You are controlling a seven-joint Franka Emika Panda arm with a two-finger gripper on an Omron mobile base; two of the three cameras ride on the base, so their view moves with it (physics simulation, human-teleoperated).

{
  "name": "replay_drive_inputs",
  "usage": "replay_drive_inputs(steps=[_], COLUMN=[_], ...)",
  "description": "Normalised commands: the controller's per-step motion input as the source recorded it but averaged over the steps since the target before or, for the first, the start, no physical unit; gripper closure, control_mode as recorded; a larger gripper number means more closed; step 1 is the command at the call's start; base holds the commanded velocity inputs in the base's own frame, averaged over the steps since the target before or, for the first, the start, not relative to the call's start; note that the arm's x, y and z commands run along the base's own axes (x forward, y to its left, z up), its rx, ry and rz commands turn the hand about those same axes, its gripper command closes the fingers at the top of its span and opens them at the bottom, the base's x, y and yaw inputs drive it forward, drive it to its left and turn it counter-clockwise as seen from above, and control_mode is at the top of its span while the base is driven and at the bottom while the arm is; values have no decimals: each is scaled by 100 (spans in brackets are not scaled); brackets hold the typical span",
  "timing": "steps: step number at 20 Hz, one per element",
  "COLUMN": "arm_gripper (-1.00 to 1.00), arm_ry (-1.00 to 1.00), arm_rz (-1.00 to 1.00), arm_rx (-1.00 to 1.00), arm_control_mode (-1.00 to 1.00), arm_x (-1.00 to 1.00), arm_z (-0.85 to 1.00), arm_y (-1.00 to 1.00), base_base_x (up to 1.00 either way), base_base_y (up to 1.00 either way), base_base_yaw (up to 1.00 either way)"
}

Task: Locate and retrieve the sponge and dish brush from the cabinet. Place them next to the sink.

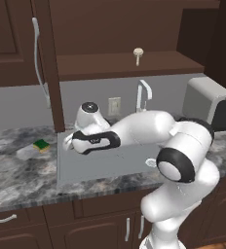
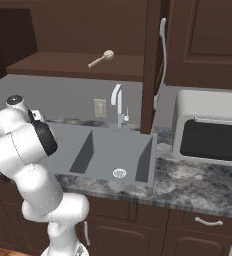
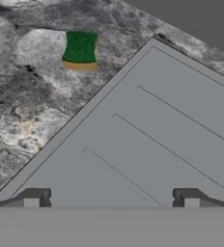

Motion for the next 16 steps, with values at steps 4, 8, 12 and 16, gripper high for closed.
replay_drive_inputs(steps=[4, 8, 12, 16], arm_gripper=[-100, -100, -100, -100], arm_ry=[0, -2, -4, -5], arm_rz=[-27, -29, -29, -25], arm_rx=[-1, -2, -1, 0], arm_control_mode=[-100, -100, -100, -100], arm_x=[-17, -18, -20, -23], arm_z=[13, 16, 26, 36], arm_y=[-42, -35, -30, -34], base_base_x=[0, 0, 0, 0], base_base_y=[0, 0, 0, 0], base_base_yaw=[0, 0, 0, 0])
